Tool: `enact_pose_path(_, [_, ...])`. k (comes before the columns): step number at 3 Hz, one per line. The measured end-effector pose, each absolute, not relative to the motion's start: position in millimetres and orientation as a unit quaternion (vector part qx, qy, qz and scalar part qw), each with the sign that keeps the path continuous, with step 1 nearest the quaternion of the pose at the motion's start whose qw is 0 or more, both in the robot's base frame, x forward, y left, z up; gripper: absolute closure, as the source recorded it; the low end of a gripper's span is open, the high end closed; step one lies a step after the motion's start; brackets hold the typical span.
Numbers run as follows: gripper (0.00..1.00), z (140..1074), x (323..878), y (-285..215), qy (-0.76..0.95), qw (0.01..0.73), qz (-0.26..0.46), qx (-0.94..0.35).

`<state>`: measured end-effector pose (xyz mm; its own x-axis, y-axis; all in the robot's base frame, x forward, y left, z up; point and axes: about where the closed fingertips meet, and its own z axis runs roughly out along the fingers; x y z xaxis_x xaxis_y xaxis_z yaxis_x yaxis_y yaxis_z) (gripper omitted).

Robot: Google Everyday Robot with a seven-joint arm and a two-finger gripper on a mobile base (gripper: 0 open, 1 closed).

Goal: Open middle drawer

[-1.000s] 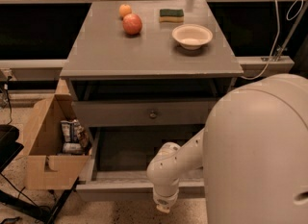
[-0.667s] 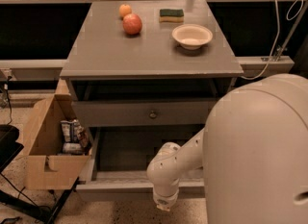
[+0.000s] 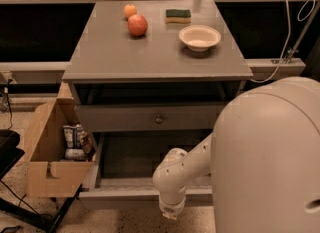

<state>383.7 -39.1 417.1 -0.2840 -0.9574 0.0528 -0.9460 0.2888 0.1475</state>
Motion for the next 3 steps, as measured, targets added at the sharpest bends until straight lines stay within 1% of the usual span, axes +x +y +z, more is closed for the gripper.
enact_pose_path(1, [1.0,417.1,383.7,-39.1,-0.8,0.065,-0.044,0.595])
enact_pose_path(2, [0.74,417.1,383.7,-39.1,-0.8,0.065,-0.044,0.595])
enact_pose_path(3, [0.51,417.1,383.7,-39.1,-0.8,0.065,-0.044,0.595])
